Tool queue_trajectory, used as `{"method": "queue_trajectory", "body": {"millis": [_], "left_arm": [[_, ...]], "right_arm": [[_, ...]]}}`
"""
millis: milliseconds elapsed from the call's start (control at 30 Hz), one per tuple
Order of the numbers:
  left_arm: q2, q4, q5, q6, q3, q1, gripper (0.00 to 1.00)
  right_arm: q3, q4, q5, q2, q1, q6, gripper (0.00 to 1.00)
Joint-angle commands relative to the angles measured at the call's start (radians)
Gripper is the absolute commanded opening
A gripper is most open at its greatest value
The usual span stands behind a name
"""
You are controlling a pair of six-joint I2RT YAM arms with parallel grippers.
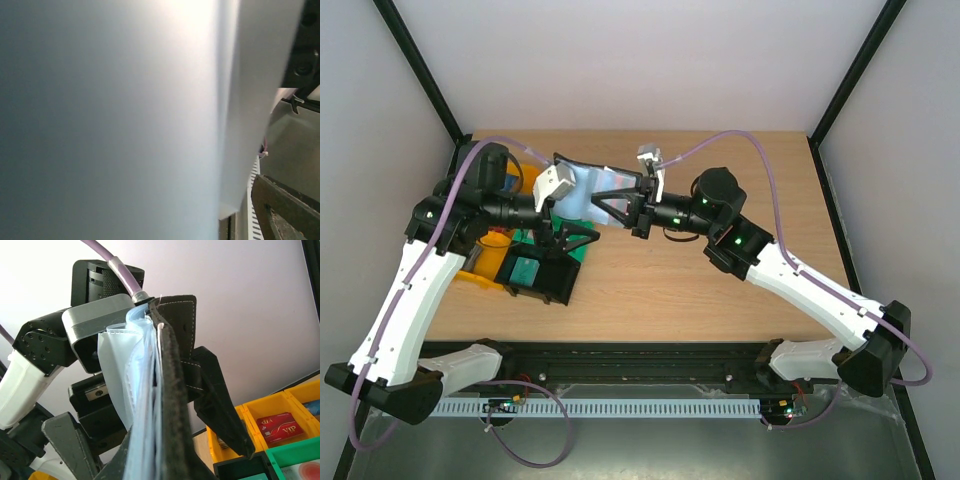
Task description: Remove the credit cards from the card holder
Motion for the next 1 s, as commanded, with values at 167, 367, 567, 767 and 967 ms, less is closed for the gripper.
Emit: {"method": "queue_trajectory", "body": {"millis": [167, 367, 567, 767, 967], "left_arm": [[-0.010, 0.017, 0.099, -0.030, 0.035, -0.003, 0.83], [0.009, 0.074, 0.078, -0.110, 0.024, 0.001, 0.19], [-0.003, 0.056, 0.023, -0.100, 0.014, 0.019, 0.02], [-0.013, -0.043, 0.143, -0.021, 0.060, 0.041, 0.02], [-0.008, -0.129, 0.209, 0.076, 0.099, 0.045, 0.02]], "right_arm": [[-0.002, 0.048, -0.009, 0.009, 0.007, 0.000, 0.02], [-0.013, 0.030, -0.061, 0.006, 0.008, -0.018, 0.02], [0.044, -0.128, -0.073, -0.025, -0.005, -0.129, 0.59], [-0.028, -0.197, -0.088, -0.144, -0.122, -0.186, 0.86], [-0.064, -0.232, -0.089, -0.213, -0.142, -0.239, 0.86]]}}
